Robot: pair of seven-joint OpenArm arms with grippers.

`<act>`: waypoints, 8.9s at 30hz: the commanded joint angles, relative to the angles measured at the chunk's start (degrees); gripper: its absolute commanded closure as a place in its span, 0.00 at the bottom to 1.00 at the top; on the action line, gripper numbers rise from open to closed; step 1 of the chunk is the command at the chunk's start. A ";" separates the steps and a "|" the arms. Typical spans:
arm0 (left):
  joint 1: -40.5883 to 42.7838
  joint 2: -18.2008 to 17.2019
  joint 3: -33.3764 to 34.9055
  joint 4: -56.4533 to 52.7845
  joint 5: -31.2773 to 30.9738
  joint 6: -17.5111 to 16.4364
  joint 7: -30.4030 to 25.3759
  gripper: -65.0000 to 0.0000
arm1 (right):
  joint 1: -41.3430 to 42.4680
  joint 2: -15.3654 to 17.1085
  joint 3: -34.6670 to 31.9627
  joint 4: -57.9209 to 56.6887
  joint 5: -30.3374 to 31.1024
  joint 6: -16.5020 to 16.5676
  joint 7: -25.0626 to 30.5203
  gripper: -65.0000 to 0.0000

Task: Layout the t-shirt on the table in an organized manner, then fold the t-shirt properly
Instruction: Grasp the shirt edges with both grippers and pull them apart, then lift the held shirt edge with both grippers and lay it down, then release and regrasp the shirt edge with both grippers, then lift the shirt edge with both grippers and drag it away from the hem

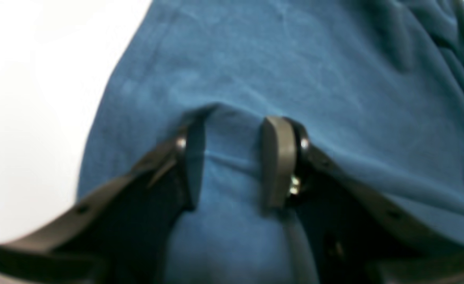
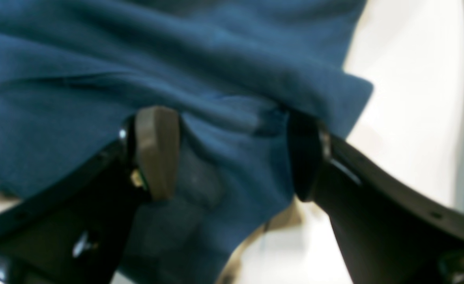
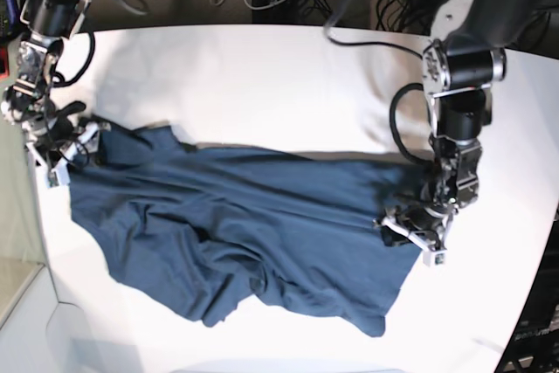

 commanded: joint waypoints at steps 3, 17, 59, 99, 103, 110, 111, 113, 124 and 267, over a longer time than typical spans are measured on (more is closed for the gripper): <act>-4.49 -0.35 -0.21 0.83 0.08 0.95 -0.38 0.62 | 2.52 1.56 0.18 -0.60 -1.60 -0.82 2.14 0.34; 11.77 0.36 -0.29 52.17 -9.59 0.95 30.65 0.62 | -2.41 -4.68 0.62 20.94 -1.42 -0.99 3.89 0.34; 32.70 0.36 -5.13 50.06 -7.48 0.16 23.71 0.36 | -18.67 -9.69 7.13 30.52 -1.25 -0.77 3.89 0.34; 33.23 0.88 -4.25 70.63 -8.09 0.07 34.35 1.00 | -14.27 -9.43 8.97 18.83 -1.33 -0.77 3.89 0.91; 33.31 0.53 -4.25 71.07 -8.09 0.07 34.35 1.00 | -14.27 -9.52 9.50 20.59 -1.25 -0.77 3.89 1.00; 32.35 -1.23 -3.90 77.67 -8.09 0.07 34.43 1.00 | -14.19 -8.90 11.26 34.04 5.70 -0.77 3.81 1.00; 31.20 -1.58 -3.81 77.84 -8.09 0.07 34.43 1.00 | -14.01 -8.46 11.35 36.32 6.49 -0.77 3.37 1.00; 28.57 -2.02 -3.72 76.79 -8.09 0.07 34.43 1.00 | -12.87 -7.06 10.47 39.22 7.98 -0.77 1.61 1.00; 8.61 -2.46 -3.72 41.10 -7.48 0.07 32.94 0.99 | 5.42 -0.90 -4.48 16.10 7.81 -0.77 -3.84 1.00; 2.72 -4.57 5.16 11.29 -7.48 0.16 -2.05 0.78 | -0.82 -11.80 -4.04 17.86 -3.88 -0.77 2.31 1.00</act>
